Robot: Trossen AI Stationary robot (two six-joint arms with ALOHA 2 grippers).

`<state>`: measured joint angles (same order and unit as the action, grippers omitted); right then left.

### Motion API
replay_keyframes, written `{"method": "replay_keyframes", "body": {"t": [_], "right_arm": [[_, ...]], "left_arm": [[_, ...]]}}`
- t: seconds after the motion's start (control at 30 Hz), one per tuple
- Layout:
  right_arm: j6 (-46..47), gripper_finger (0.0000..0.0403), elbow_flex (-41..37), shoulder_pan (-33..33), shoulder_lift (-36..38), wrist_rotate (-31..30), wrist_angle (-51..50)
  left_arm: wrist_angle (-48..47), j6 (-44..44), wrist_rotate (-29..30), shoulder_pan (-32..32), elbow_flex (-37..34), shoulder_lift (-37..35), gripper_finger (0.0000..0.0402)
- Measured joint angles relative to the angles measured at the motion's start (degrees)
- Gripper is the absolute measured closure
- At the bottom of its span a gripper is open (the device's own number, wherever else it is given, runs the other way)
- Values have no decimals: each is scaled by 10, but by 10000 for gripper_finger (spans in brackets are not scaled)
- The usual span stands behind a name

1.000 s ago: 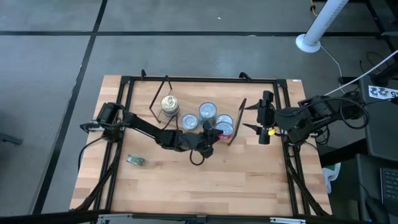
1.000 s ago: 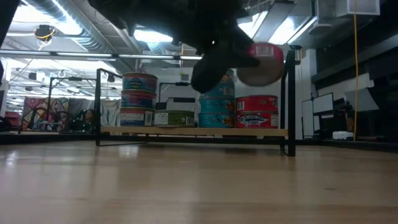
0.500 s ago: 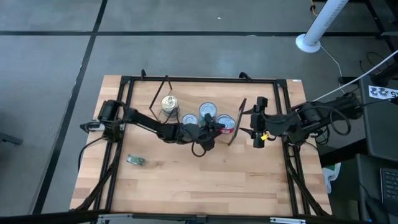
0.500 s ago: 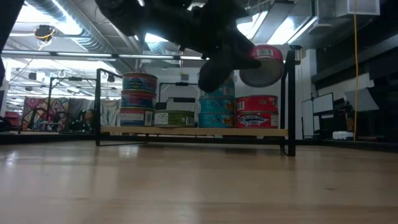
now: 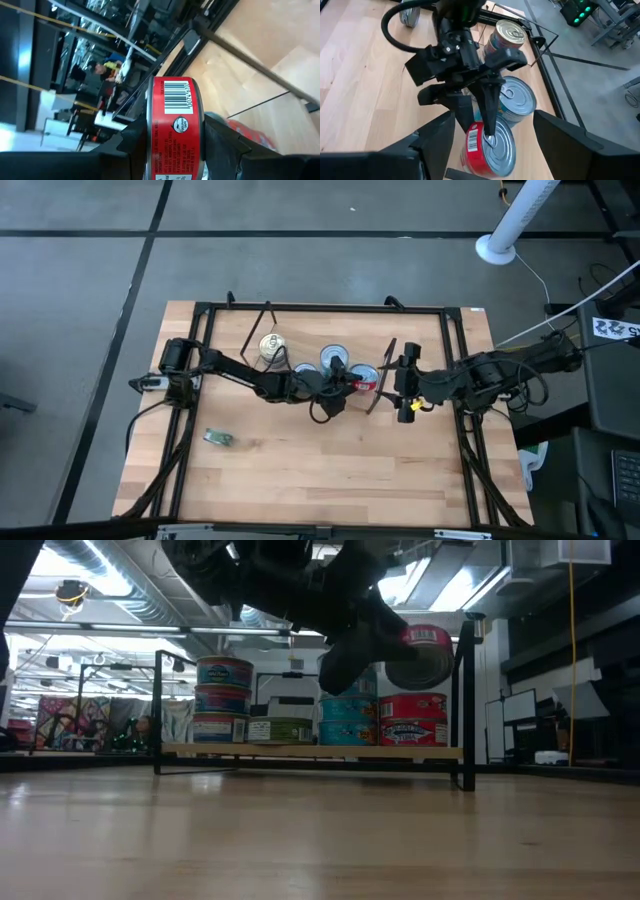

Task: Stack canned seafood by type on shelf
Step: Stack the red tuna can on top of the red tuna can on the shelf

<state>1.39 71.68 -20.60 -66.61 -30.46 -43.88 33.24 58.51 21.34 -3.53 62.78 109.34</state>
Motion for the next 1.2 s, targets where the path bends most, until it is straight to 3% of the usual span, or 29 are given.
{"method": "replay_keyframes", "body": {"t": [0.4,0.67,1.2], "right_arm": [[-3,132,-125,0,0,-5,115],[-4,132,-189,0,0,-110,200],[-20,132,-193,65,-63,-73,218]], "left_arm": [[-14,-3,-24,8,0,0,249],[-13,-5,-26,7,0,0,249],[-29,-11,-25,7,0,0,249]]}}
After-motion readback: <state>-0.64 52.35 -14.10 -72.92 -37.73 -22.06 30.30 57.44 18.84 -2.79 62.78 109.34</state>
